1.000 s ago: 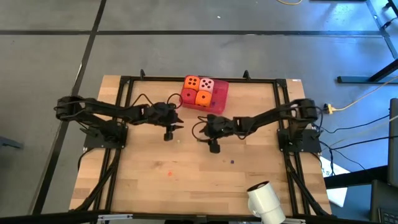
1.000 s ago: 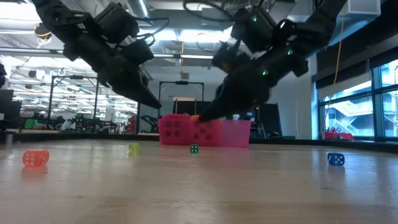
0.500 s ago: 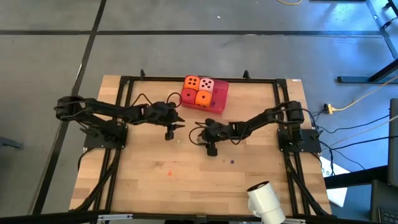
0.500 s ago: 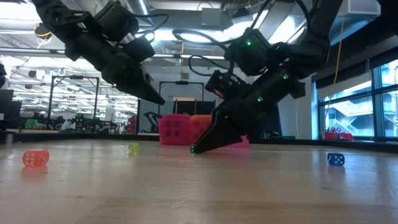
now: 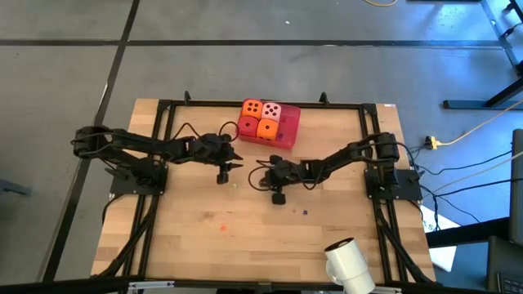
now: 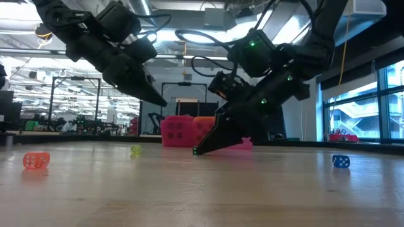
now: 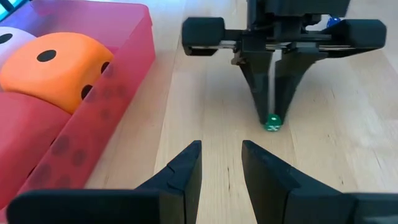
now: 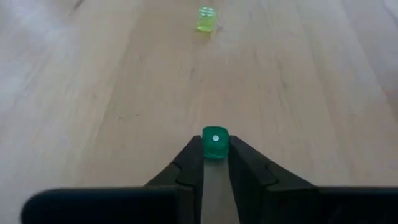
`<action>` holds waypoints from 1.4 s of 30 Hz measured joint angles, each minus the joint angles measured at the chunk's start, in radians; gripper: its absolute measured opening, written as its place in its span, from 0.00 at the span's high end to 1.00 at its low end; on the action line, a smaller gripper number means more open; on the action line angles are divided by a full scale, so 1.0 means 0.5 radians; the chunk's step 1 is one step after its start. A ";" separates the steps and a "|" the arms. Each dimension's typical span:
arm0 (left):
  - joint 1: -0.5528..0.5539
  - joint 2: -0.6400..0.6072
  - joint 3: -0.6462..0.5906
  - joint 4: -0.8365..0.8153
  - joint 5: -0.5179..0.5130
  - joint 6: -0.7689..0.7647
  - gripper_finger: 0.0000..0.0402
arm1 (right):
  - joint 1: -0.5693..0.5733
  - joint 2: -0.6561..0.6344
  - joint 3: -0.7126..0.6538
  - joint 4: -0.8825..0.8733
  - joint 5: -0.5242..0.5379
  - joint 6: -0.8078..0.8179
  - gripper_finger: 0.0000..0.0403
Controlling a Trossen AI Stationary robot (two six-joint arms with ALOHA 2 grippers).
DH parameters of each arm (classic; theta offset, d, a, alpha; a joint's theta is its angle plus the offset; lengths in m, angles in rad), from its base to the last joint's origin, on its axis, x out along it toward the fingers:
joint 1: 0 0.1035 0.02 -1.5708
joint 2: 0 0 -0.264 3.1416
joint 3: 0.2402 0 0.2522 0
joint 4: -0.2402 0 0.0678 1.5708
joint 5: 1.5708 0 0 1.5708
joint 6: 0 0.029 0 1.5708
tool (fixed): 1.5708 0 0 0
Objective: Pick & Place Dice
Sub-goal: Put the small green die into the red bin
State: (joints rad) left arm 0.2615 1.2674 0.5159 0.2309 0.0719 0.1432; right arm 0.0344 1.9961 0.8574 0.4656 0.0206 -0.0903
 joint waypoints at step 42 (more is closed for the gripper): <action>0.001 0.001 0.000 -0.008 -0.006 0.056 0.73 | -0.745 -0.808 -0.003 -0.948 0.452 0.345 0.82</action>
State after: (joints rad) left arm 0.2618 1.2678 0.5159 0.2268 0.0689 0.1715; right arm -0.3382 1.5921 0.8558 -0.0085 0.2469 0.0822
